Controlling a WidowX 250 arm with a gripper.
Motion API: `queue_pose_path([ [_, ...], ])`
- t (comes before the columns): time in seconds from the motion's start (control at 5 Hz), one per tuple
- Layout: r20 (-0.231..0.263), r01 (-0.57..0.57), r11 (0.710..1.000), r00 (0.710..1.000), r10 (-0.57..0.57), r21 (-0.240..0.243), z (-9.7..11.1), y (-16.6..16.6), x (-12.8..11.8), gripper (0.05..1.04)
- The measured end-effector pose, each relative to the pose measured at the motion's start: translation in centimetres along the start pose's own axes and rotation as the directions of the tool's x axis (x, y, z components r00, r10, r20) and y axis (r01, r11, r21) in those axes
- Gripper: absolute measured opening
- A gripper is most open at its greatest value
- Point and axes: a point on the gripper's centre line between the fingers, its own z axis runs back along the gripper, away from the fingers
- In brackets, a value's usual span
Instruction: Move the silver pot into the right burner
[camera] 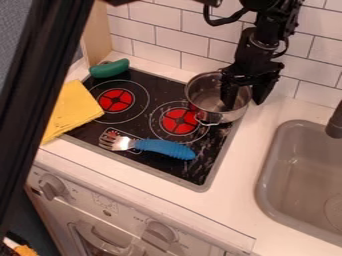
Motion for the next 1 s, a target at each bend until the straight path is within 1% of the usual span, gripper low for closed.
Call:
queue_pose_path([
  [0.2, -0.003, 0.014, 0.997, 1.0, -0.015, -0.08, 2.2, -0.4, -0.1, 1.003],
  [0.4, 0.009, 0.023, 0.986, 1.0, -0.022, -0.165, 4.9, -0.5, 0.0, 1.001],
  [0.6, 0.041, 0.031, 0.977, 0.999, -0.023, -0.209, 8.1, 0.6, 0.1, 1.001],
  [0.8, 0.05, 0.033, 0.975, 0.998, -0.023, -0.219, 10.6, 1.9, -0.2, 1.001],
  [1.0, 0.052, 0.033, 0.975, 0.998, -0.022, -0.221, 10.8, 2.0, -0.2, 1.001],
])
